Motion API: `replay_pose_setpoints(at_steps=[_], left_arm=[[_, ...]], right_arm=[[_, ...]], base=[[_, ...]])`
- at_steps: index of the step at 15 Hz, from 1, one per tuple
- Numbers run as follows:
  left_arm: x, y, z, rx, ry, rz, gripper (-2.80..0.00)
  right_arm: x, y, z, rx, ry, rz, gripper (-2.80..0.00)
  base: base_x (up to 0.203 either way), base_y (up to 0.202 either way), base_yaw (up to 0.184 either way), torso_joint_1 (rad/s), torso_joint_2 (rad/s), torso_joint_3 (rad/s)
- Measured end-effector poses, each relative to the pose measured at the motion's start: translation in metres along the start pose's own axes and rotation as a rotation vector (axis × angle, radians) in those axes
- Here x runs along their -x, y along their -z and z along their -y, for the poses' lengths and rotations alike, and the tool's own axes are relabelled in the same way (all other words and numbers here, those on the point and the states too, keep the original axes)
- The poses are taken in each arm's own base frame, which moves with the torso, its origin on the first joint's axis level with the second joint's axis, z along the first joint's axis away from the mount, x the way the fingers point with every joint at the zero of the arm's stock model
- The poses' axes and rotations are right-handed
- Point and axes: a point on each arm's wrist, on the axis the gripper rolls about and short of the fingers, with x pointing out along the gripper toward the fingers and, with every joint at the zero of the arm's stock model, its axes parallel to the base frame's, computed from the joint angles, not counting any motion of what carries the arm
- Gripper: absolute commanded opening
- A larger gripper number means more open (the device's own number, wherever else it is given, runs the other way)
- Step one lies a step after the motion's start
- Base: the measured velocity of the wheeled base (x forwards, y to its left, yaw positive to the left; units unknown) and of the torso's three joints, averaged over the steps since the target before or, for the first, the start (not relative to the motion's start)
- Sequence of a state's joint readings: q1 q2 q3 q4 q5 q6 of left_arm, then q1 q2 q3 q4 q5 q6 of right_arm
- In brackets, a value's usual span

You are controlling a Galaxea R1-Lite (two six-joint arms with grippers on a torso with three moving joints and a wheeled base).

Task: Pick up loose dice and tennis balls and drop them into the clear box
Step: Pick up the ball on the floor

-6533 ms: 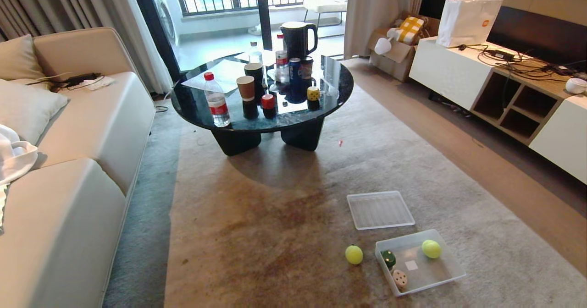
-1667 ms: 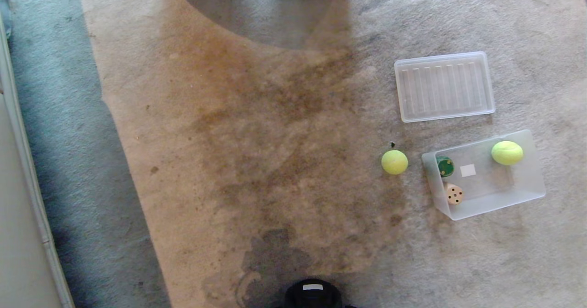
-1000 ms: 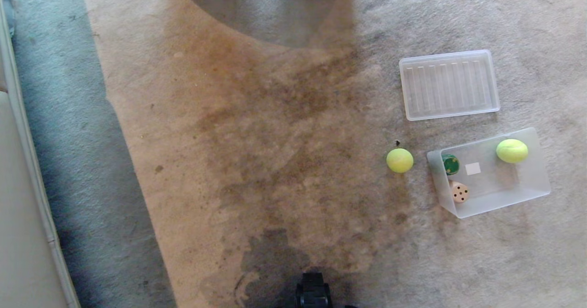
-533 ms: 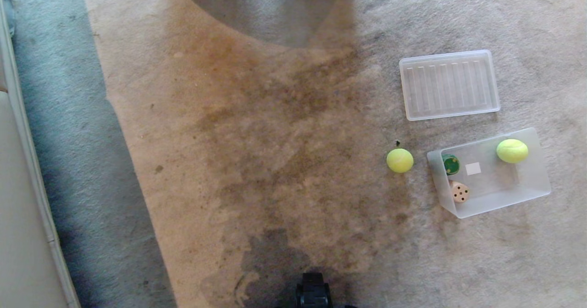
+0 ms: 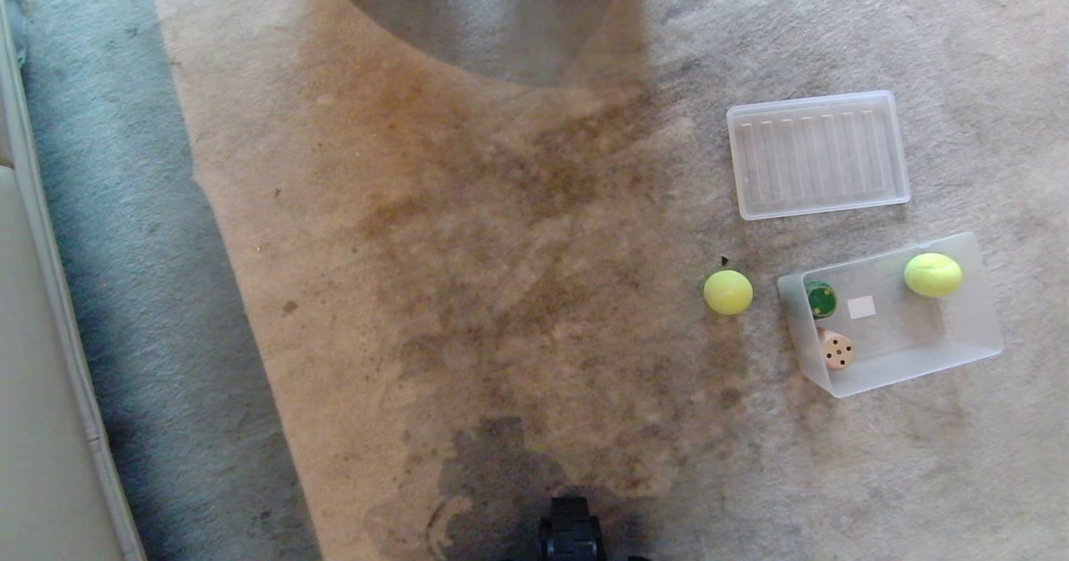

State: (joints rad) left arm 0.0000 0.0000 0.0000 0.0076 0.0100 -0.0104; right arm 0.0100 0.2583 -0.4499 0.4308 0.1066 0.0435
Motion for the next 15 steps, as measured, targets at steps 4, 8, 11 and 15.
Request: replay_pose_setpoints(at_steps=[4,8,11,15], left_arm=[[0.0,0.0,0.0,0.0,0.0,0.0,-2.8],[0.0,0.0,0.0,0.0,0.0,0.0,-2.8],[0.0,0.0,0.0,0.0,0.0,0.0,-2.8],[0.0,0.0,0.0,-0.001,0.0,0.0,-2.8]], right_arm=[[-0.072,-0.047,0.005,-0.044,-0.016,-0.139,-2.8],[-0.176,-0.058,0.007,-0.046,-0.018,-0.22,-2.8],[-0.246,-0.047,-0.005,-0.024,0.012,-0.182,-2.8],[-0.31,-0.048,-0.033,-0.079,-0.022,-0.04,-2.8]], base=[[0.0,0.0,0.0,0.0,0.0,0.0],[0.0,0.0,0.0,0.0,0.0,0.0],[0.0,0.0,0.0,0.0,0.0,0.0],[0.0,0.0,0.0,0.0,0.0,0.0]])
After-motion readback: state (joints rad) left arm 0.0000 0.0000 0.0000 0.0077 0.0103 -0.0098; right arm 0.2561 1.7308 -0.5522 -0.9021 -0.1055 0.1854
